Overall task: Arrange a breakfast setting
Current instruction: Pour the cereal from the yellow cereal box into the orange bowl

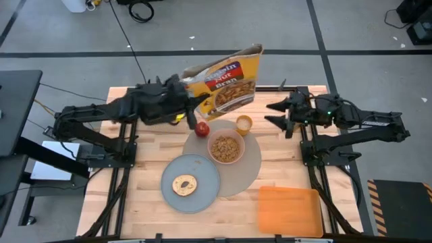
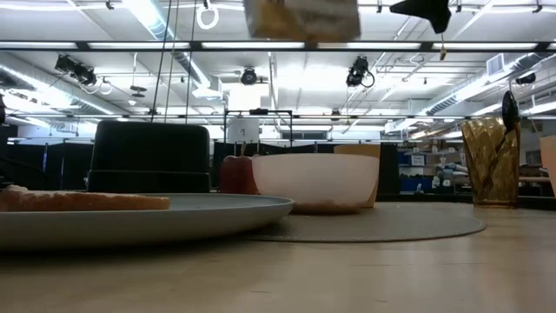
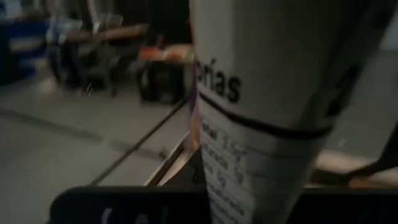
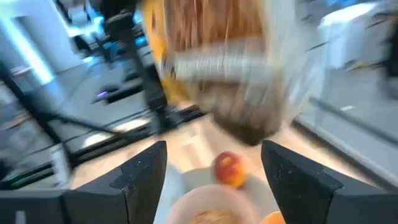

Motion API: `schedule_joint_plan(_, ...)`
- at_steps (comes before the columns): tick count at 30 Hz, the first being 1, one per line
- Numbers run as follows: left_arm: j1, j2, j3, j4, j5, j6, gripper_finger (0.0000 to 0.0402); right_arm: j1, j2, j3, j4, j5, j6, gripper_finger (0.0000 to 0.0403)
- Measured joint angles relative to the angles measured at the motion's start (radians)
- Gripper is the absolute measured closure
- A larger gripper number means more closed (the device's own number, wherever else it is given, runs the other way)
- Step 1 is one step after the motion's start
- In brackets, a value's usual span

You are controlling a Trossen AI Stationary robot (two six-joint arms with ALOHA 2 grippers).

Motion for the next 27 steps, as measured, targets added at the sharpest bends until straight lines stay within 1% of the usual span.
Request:
schedule_joint_plan(2,0.054,0.035,-0.001,-0.045,0.032,-0.015,0.0387,0.0,-0.015,0.0,0.019,0.042,-0.037,0.0135)
schedule_joint_plan(4,0.115,0.078,-0.004,-0.095,0.094,-0.016,0.0387,0.0,-0.023,0.0,0.048,0.046,-0.084,0.0135)
schedule_joint_plan(6,0.18,0.121,-0.004,-0.079,0.182,0.004,0.0387,-0.001,-0.026,0.0,0.077,0.048,-0.128,0.0135)
schedule_joint_plan(10,0.303,0.197,-0.003,-0.059,0.348,0.127,0.0387,-0.012,-0.024,0.0,0.113,0.07,-0.192,0.0135)
schedule_joint_plan(13,0.4,0.247,-0.003,-0.046,0.47,0.178,0.0387,-0.029,-0.022,0.0,0.116,0.082,-0.213,0.0135)
schedule_joint_plan(16,0.486,0.29,-0.003,-0.007,0.569,0.22,0.0387,-0.043,-0.023,0.0,0.117,0.093,-0.215,0.0135)
schedule_joint_plan(19,0.544,0.333,-0.003,0.034,0.667,0.289,0.0387,-0.059,-0.022,0.0,0.12,0.094,-0.232,0.0135)
schedule_joint_plan(22,0.573,0.383,-0.001,0.075,0.758,0.319,0.0387,-0.082,-0.016,0.0,0.151,0.099,-0.257,0.0135)
schedule_joint_plan(24,0.582,0.425,-0.001,0.074,0.788,0.326,0.0387,-0.104,-0.007,0.0,0.177,0.101,-0.272,0.0135)
schedule_joint_plan(27,0.583,0.491,-0.002,0.083,0.802,0.354,0.0387,-0.145,0.024,0.0,0.21,0.101,-0.275,0.0135)
